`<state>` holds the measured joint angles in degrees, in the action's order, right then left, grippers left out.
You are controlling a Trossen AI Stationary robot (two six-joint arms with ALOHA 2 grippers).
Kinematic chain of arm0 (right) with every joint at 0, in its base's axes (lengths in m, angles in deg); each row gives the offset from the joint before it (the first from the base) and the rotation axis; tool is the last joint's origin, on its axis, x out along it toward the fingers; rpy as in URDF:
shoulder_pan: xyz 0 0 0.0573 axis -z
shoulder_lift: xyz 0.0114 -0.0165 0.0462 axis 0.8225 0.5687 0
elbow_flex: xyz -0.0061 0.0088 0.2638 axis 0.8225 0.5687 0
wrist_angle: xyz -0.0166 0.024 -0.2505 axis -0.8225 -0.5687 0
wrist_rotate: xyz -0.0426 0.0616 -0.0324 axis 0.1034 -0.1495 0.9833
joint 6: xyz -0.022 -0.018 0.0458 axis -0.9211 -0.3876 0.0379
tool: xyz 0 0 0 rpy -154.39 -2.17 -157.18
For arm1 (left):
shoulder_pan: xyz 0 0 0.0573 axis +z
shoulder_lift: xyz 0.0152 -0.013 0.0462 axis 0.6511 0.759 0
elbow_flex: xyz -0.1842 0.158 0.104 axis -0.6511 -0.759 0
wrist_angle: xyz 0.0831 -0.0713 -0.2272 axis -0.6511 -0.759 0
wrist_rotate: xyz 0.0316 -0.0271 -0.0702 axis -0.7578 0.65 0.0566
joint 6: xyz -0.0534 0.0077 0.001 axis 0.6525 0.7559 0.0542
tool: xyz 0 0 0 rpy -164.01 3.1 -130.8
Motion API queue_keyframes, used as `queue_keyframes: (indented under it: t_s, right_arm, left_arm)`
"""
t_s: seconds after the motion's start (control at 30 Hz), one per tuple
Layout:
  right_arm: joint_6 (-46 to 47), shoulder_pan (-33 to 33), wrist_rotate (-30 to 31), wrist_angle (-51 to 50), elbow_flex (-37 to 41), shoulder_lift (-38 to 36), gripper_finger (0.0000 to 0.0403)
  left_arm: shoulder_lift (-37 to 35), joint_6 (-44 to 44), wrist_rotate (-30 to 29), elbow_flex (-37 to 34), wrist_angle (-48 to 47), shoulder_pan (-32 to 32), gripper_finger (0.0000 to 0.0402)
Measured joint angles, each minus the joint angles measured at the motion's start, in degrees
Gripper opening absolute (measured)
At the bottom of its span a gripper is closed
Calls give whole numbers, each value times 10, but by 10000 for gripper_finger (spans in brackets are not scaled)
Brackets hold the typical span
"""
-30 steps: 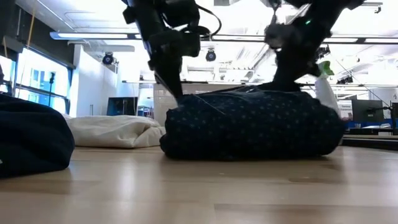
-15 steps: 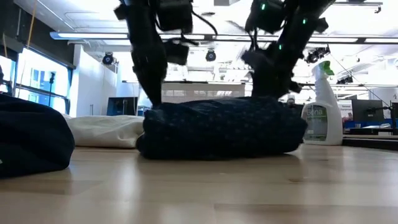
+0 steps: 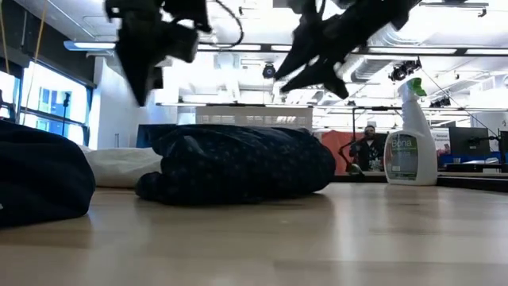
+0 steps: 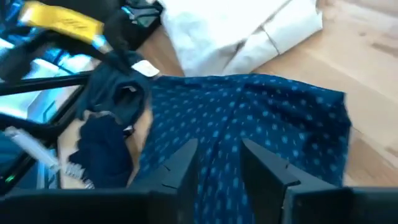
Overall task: Fold laundry
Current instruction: Fold the navy blue polo shirt
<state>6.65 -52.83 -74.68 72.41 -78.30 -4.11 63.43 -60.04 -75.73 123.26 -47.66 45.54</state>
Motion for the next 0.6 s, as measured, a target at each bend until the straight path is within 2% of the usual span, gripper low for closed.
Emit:
queue_keyframes:
  t_s: [0.13, 0.23, 0.3, 0.33, 0.4, 0.5, 0.6]
  right_arm:
    - [18, 2, -23, 61, 0, 84, 71]
    - [21, 1, -109, 114, 0, 147, 45]
    - [25, 1, -179, 142, 0, 178, 29]
    - [26, 1, -202, 145, 0, 189, 22]
    - [36, -4, -206, 134, 0, 197, 8]
    - [54, -10, -174, 110, 0, 183, 4]
    - [72, -25, -151, 91, 1, 143, 6]
  left_arm:
    - [-19, 31, 30, -65, -1, -10, 17]
    - [-37, 60, 54, -113, 18, -28, 16]
    - [-45, 85, 59, -152, 77, -46, 12]
    - [-46, 102, 59, -174, 123, -57, 10]
    - [-39, 130, 63, -223, 249, -72, 5]
    - [3, 180, 64, -280, 477, -81, 1]
    - [60, 205, 52, -288, 640, -71, 1]
